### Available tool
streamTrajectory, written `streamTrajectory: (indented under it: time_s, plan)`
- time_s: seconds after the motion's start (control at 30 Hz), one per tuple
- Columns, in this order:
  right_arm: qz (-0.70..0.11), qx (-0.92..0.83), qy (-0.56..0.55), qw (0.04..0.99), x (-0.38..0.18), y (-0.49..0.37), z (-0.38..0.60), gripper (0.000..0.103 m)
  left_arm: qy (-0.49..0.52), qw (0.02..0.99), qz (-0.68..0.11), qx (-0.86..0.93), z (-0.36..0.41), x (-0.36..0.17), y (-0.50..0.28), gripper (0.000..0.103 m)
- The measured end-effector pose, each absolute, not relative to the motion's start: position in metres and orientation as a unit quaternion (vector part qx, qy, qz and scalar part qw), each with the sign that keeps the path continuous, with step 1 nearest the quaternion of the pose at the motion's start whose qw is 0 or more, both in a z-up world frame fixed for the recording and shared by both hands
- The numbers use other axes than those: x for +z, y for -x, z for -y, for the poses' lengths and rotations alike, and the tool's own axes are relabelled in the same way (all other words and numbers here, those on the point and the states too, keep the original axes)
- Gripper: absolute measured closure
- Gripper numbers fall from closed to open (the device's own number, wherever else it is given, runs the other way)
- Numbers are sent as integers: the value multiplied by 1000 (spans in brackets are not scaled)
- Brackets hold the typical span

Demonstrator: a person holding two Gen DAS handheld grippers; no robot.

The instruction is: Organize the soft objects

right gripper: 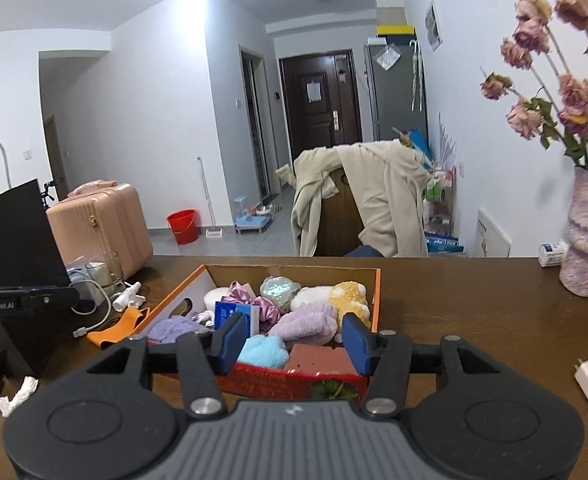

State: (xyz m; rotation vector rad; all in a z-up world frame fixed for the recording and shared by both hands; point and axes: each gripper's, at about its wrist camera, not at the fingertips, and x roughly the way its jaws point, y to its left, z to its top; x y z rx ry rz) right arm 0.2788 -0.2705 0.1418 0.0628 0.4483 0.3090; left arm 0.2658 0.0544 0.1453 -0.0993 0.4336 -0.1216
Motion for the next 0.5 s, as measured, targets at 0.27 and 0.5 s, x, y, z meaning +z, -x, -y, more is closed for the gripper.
streamTrajectory:
  time_s: [0.27, 0.5]
  plan:
    - [-175, 142, -20, 974, 127, -196, 259, 39, 33, 986, -157, -54, -36, 129, -173, 12]
    - [-146, 155, -15, 977, 115, -126, 242, 28, 35, 991, -126, -40, -28, 111, -107, 0]
